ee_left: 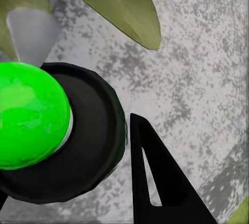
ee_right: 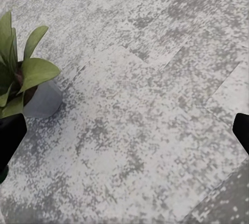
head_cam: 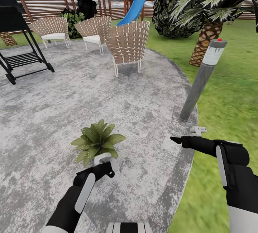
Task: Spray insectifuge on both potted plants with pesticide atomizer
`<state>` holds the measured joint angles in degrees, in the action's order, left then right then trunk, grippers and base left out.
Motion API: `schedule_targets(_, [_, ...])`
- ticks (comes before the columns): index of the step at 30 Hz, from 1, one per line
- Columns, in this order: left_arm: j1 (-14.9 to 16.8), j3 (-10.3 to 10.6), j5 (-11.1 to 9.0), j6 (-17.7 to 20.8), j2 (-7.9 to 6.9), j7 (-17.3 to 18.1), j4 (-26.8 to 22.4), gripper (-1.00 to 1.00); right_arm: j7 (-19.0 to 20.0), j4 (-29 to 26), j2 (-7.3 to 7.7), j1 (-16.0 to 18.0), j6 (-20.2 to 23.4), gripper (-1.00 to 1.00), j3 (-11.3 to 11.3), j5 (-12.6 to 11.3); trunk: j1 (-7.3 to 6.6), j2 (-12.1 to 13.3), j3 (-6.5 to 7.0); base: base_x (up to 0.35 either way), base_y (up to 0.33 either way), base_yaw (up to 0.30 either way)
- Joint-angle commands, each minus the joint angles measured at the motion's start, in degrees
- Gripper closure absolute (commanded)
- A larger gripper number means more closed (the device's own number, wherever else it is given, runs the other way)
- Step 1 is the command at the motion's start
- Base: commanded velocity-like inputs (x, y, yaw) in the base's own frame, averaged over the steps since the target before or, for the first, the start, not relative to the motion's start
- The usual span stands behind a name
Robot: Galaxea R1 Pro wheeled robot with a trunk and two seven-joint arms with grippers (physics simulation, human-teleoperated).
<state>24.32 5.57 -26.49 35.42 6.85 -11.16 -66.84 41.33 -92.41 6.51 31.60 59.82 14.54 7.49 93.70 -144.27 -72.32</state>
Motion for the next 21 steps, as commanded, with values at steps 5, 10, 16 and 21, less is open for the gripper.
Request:
schedule_targets(5, [0.1, -0.2, -0.5, 0.5, 0.19, -0.7, 3.8, 1.0, 0.6, 0.0, 0.0, 0.0, 0.2, -1.0, 0.0, 0.6, -0.01, 0.0, -0.05, 0.0, 0.0, 0.0])
schedule_targets(10, [0.7, -0.7, -0.5, -3.3, -0.08, -0.6, 10.8, 1.0, 0.6, 0.0, 0.0, 0.1, 0.2, -1.0, 0.0, 0.6, -0.01, 0.0, -0.05, 0.0, 0.0, 0.0])
schedule_targets(16, [0.7, -0.5, -0.5, -4.5, -0.41, -0.5, 10.9, 1.0, 0.6, 0.0, 0.02, 0.1, 0.2, -1.0, 0.0, 0.6, -0.01, 0.0, -0.05, 0.0, 0.087, 0.0])
schedule_targets(21, [0.7, -0.1, -0.4, -4.7, -0.17, -0.6, 10.8, 1.0, 0.6, 0.0, 0.0, 0.1, 0.2, -1.0, 0.0, 0.6, -0.01, 0.0, -0.05, 0.0, 0.117, 0.0])
